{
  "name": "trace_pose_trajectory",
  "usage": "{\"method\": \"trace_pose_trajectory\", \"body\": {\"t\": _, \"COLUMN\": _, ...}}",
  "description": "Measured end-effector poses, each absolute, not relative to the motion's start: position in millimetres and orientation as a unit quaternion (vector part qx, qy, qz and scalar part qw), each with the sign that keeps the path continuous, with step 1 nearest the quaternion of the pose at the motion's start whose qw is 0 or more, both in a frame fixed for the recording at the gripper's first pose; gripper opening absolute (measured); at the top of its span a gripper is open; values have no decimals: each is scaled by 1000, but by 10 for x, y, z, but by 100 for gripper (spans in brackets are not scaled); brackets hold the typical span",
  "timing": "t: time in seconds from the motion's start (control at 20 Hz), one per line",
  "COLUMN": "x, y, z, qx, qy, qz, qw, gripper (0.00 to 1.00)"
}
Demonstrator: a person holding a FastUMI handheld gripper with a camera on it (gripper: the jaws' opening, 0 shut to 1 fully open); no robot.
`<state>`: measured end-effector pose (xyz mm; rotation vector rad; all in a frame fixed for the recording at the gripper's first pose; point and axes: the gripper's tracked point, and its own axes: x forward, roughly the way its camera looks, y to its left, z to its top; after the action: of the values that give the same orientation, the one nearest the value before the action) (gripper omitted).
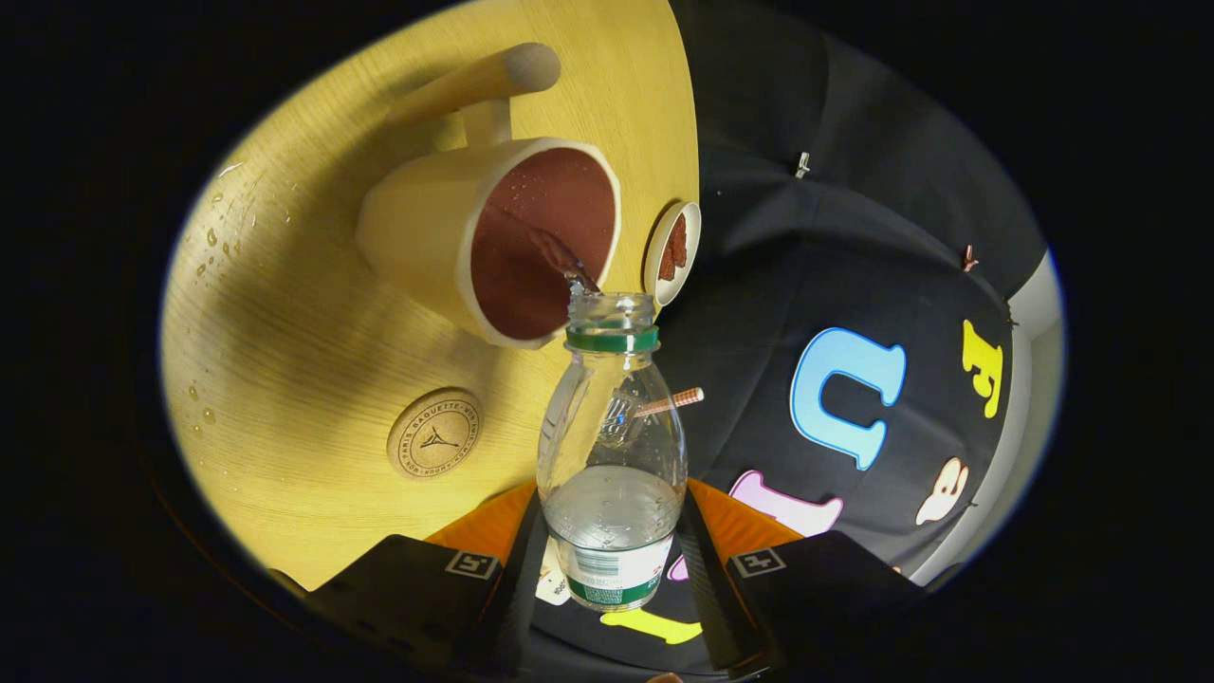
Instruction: Take the bottle from table, then pour the juice into the cup, finally place the bottle on the coaster
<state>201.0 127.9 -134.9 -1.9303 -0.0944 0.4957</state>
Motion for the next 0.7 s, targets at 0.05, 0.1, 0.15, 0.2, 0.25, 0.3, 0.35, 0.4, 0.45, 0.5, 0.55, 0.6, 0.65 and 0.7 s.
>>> {"method": "trace_pose_trajectory", "body": {"t": 0.05, "x": 2019, "y": 1284, "z": -1337, "qx": -815, "qy": -41, "qz": 208, "qw": 540, "gripper": 73}}
{"method": "trace_pose_trajectory", "body": {"t": 0.1, "x": 2023, "y": 1283, "z": -1324, "qx": -817, "qy": -42, "qz": 208, "qw": 537, "gripper": 73}}
{"method": "trace_pose_trajectory", "body": {"t": 0.15, "x": 2029, "y": 1291, "z": -1323, "qx": -818, "qy": -43, "qz": 208, "qw": 534, "gripper": 74}}
{"method": "trace_pose_trajectory", "body": {"t": 0.2, "x": 2032, "y": 1306, "z": -1312, "qx": -820, "qy": -45, "qz": 207, "qw": 531, "gripper": 74}}
{"method": "trace_pose_trajectory", "body": {"t": 0.25, "x": 2035, "y": 1322, "z": -1297, "qx": -822, "qy": -48, "qz": 208, "qw": 527, "gripper": 74}}
{"method": "trace_pose_trajectory", "body": {"t": 0.3, "x": 2037, "y": 1337, "z": -1281, "qx": -824, "qy": -51, "qz": 208, "qw": 524, "gripper": 73}}
{"method": "trace_pose_trajectory", "body": {"t": 0.35, "x": 2029, "y": 1340, "z": -1273, "qx": -826, "qy": -53, "qz": 209, "qw": 520, "gripper": 73}}
{"method": "trace_pose_trajectory", "body": {"t": 0.4, "x": 2024, "y": 1341, "z": -1260, "qx": -828, "qy": -54, "qz": 209, "qw": 517, "gripper": 73}}
{"method": "trace_pose_trajectory", "body": {"t": 0.45, "x": 2040, "y": 1349, "z": -1264, "qx": -830, "qy": -54, "qz": 209, "qw": 514, "gripper": 74}}
{"method": "trace_pose_trajectory", "body": {"t": 0.5, "x": 2043, "y": 1356, "z": -1260, "qx": -832, "qy": -55, "qz": 209, "qw": 510, "gripper": 73}}
{"method": "trace_pose_trajectory", "body": {"t": 0.55, "x": 2052, "y": 1368, "z": -1265, "qx": -834, "qy": -56, "qz": 210, "qw": 507, "gripper": 73}}
{"method": "trace_pose_trajectory", "body": {"t": 0.6, "x": 2037, "y": 1383, "z": -1258, "qx": -836, "qy": -59, "qz": 211, "qw": 502, "gripper": 73}}
{"method": "trace_pose_trajectory", "body": {"t": 0.65, "x": 2037, "y": 1393, "z": -1254, "qx": -839, "qy": -62, "qz": 212, "qw": 498, "gripper": 73}}
{"method": "trace_pose_trajectory", "body": {"t": 0.7, "x": 2036, "y": 1394, "z": -1253, "qx": -841, "qy": -64, "qz": 214, "qw": 493, "gripper": 73}}
